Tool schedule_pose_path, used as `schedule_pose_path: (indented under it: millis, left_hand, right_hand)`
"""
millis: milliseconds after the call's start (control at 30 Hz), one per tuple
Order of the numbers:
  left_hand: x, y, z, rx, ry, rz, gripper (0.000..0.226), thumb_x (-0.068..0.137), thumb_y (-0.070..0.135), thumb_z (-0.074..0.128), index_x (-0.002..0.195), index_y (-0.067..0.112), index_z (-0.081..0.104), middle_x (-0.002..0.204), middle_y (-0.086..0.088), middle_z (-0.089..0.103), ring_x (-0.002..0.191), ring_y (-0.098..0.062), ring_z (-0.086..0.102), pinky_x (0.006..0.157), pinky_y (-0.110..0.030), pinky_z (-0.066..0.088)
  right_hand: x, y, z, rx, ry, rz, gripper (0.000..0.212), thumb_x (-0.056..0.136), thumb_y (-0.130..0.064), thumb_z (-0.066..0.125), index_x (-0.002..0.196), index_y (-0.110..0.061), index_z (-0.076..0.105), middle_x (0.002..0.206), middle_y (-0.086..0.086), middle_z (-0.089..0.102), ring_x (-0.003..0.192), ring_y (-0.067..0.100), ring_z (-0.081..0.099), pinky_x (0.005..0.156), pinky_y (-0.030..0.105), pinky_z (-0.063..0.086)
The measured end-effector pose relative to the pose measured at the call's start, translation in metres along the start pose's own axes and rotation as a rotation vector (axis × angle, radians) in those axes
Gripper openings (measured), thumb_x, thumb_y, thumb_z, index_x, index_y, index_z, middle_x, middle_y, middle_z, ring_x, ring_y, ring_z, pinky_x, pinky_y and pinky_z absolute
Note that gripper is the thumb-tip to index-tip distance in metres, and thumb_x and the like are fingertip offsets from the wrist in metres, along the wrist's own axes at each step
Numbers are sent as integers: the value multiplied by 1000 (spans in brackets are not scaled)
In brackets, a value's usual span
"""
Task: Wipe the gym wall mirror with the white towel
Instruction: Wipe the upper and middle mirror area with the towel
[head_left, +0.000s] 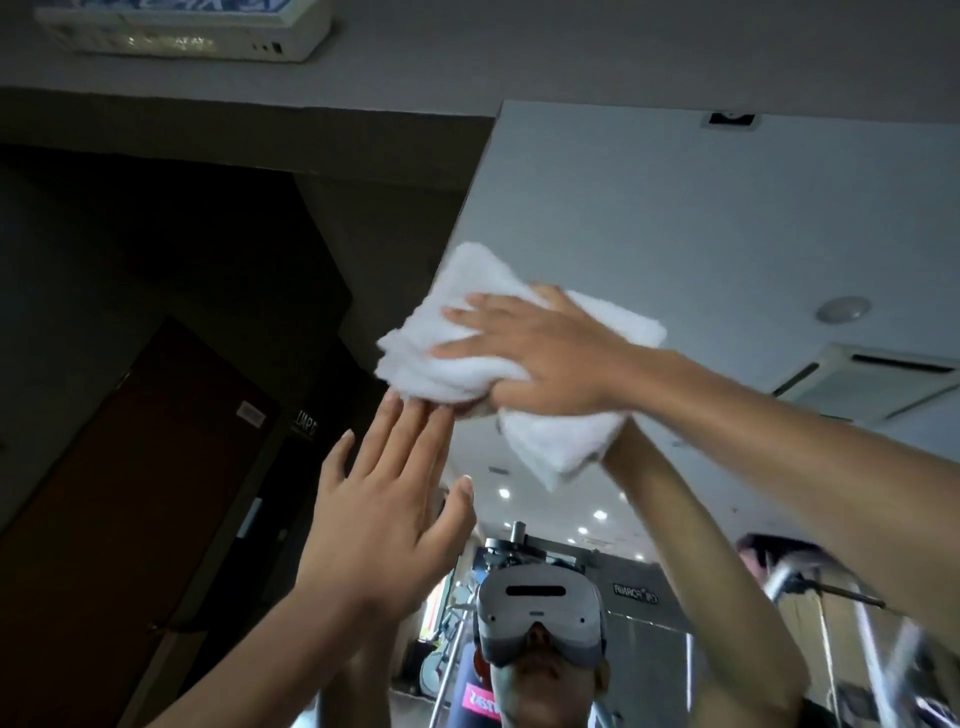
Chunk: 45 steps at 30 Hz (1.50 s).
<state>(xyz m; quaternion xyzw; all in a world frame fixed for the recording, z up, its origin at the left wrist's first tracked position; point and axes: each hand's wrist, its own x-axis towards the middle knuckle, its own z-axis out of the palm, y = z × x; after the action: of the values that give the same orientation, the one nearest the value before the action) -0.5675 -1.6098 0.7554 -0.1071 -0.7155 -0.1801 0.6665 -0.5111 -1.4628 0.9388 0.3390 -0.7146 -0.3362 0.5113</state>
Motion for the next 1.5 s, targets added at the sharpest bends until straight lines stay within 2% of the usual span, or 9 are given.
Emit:
schedule_pose_path:
  millis: [233,400,567,767,1000,1133,1267,1433,1500]
  left_hand:
    - [-2,1,1,10,3,-29,70,91,64,-2,158,43,-1,164,18,-18,146,2,-27,125,-42,-2]
    - [-31,1,3,7,11,-85,71,94,65,-7,159,39,4,165,14,-12,151,-3,-18,125,-41,0]
    - [-34,1,4,15,1,-98,74,93,65,-7,160,37,9,167,12,-4,153,-6,-14,125,-43,-1]
    - [-32,-1,5,0,19,-97,73,94,66,-8,159,39,9,167,12,-5,152,-4,-15,125,-44,-3]
    - [-46,14,5,52,10,-155,70,98,55,3,161,28,16,168,3,-1,153,-10,-14,124,-46,-5]
    - [-39,30,1,91,-39,-150,79,93,53,4,161,13,7,167,-10,-10,153,-17,-20,123,-43,-12]
    - [-27,56,-2,58,-55,-67,82,92,55,8,161,10,3,167,-11,-12,152,-19,-21,119,-36,-22]
    - [-25,100,13,10,-77,-49,82,94,54,11,158,5,-3,166,-14,-13,151,-21,-23,123,-45,-13]
    - [-27,110,19,-9,-82,-84,80,96,53,13,157,6,-9,164,-15,-19,150,-24,-27,123,-47,-15]
  right_hand:
    - [41,1,16,13,287,683,54,99,-47,36,152,-41,30,166,-5,18,153,20,10,117,57,7]
    - [34,-74,33,-31,203,294,54,101,-50,34,154,-45,25,168,-8,11,154,16,3,118,54,3]
    - [-11,-21,19,-4,14,-2,62,88,-59,25,149,-57,23,165,-20,11,153,8,6,116,50,8]
    - [-8,5,19,19,286,718,55,96,-43,39,150,-41,33,165,-5,22,153,18,12,115,57,10]
    - [-65,-40,33,-27,101,23,61,89,-49,36,151,-47,33,165,-11,23,152,14,16,114,50,8]
    - [-96,50,12,8,233,576,64,87,-47,32,151,-42,34,162,-5,29,149,20,22,112,58,21]
    - [-101,51,17,44,310,985,59,97,-43,39,154,-38,29,166,-4,18,153,21,10,116,60,9]
    - [-147,-9,37,-71,152,336,64,89,-52,36,152,-42,35,165,-6,24,152,19,19,113,53,15]
    - [-167,11,30,-77,102,265,68,84,-52,29,150,-41,38,163,-6,28,151,19,23,112,55,19]
